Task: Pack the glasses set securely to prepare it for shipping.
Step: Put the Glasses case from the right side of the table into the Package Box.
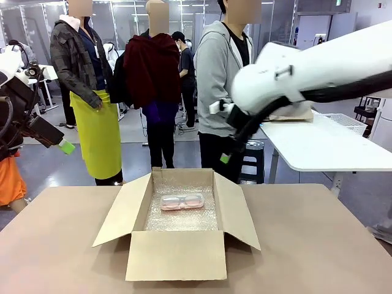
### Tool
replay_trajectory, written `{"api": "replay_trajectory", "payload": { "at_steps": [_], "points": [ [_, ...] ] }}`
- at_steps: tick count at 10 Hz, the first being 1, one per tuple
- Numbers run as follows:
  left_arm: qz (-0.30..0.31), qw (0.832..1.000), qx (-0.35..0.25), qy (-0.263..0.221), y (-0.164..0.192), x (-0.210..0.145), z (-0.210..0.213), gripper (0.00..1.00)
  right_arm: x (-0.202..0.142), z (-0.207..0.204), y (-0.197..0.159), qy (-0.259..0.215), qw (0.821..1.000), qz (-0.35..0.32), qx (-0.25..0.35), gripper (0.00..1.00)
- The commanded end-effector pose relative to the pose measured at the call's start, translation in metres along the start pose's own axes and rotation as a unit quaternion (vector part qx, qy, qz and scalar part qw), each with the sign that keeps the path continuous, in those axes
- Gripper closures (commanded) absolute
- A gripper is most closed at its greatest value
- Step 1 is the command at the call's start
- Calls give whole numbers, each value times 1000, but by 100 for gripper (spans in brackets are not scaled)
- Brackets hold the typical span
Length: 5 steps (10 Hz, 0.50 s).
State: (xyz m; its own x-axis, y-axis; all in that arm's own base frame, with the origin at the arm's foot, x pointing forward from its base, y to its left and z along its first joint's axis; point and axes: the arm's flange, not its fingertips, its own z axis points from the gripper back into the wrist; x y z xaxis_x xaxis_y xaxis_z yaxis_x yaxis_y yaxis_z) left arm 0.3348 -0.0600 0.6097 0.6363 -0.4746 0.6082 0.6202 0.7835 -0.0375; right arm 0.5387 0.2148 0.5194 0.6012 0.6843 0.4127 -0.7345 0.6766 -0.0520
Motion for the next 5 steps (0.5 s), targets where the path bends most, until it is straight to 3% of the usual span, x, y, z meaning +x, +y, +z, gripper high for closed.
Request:
{"api": "replay_trajectory", "payload": {
  "at_steps": [1,5],
  "points": [
    [-2,1000,-6,-4,0,0,2,0,-62,22,34,-15,995,-83,-43,0],
    [-2,1000,-6,-4,0,0,2,0,-144,98,22,-24,976,-217,-18,0]
  ]
}}
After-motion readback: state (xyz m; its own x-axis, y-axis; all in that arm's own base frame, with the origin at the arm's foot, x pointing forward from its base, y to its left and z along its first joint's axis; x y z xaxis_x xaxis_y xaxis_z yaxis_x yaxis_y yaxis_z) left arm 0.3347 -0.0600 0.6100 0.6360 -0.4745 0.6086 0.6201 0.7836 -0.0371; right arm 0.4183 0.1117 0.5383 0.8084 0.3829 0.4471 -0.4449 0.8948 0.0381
